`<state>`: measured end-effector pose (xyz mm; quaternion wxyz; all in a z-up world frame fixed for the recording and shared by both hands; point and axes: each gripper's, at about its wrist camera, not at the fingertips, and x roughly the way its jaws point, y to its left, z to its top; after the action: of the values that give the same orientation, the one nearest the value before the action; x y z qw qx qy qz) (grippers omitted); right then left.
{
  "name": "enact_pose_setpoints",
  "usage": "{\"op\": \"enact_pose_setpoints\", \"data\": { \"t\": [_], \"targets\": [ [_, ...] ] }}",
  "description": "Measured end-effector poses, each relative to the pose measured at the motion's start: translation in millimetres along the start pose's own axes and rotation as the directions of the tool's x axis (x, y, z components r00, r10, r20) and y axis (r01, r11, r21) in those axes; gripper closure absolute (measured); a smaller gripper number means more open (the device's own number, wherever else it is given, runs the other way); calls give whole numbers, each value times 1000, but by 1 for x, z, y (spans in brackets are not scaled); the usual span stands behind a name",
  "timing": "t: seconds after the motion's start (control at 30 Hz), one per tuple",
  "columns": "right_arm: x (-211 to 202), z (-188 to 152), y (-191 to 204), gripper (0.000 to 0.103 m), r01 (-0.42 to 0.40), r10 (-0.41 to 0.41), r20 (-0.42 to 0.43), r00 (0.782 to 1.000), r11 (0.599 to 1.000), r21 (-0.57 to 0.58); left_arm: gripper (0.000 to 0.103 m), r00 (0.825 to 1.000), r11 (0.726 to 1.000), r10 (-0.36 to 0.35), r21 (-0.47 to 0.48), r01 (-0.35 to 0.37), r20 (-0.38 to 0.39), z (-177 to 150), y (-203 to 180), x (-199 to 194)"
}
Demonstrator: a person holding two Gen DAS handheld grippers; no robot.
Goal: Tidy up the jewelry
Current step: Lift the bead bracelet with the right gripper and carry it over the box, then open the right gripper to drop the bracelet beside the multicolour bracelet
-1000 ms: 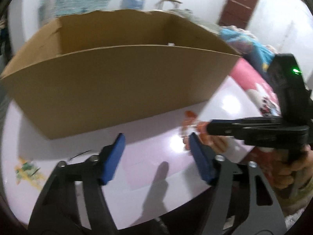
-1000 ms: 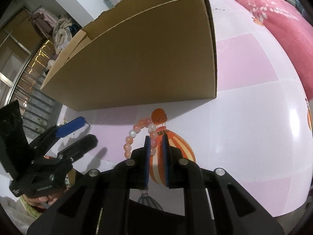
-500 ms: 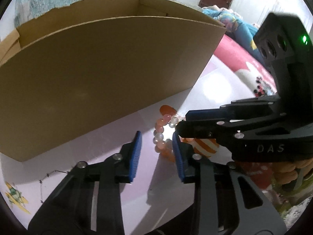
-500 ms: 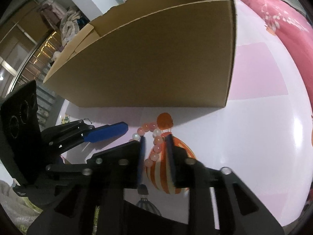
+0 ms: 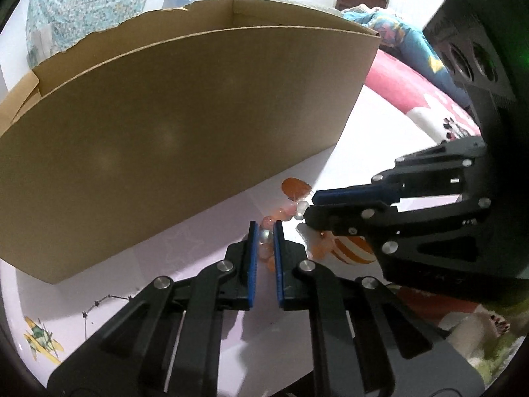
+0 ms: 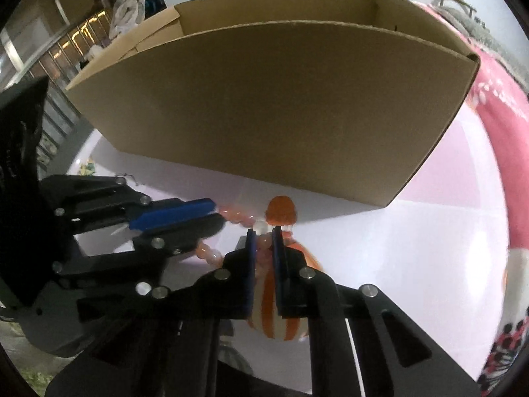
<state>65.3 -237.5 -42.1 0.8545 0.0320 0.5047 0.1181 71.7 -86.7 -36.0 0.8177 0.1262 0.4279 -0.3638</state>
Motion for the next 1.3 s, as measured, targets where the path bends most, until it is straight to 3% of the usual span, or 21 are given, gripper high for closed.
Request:
{"op": "enact_pose_setpoints", "data": {
  "t": [0.23,0.43,0.5,0.6,0.7,0.8,0.9,1.13,1.2,1.3],
  "targets": [
    [-45,-3,13,93,-23,24,86,996,1000,-5,95,994,1000,-22,6,21,110,8,-5,-54],
    [-115,26,42,93,-49,72,256,964,994,-96,95,955,1000,-27,16,23,296,34,-1,-131],
    [-123,43,46,93,-64,97,286,953,991,-121,95,937,1000,-18,17,13,349,47,7,-149],
    [-122,79,47,93,-86,128,299,945,985,-150,95,926,1000,-5,5,3,377,67,19,-156],
    [-106,107,41,93,-102,137,244,960,983,-152,95,946,999,-14,-25,24,323,90,40,-136],
    [-77,136,27,93,-133,150,126,981,982,-132,95,978,998,-3,-66,17,210,110,67,-100],
    [-45,157,15,93,-161,162,1,987,982,-95,95,994,993,-25,-112,37,109,121,85,-68],
    [3,175,2,92,-139,133,-154,979,990,-32,91,995,972,-76,-228,59,-64,119,110,-17],
    [5,173,-3,92,-116,111,-152,982,993,-25,85,994,966,-82,-249,62,-70,114,113,-15],
    [-3,171,-10,92,-106,103,-123,987,994,-14,84,994,962,-90,-265,73,-55,108,117,-22]
  ]
}}
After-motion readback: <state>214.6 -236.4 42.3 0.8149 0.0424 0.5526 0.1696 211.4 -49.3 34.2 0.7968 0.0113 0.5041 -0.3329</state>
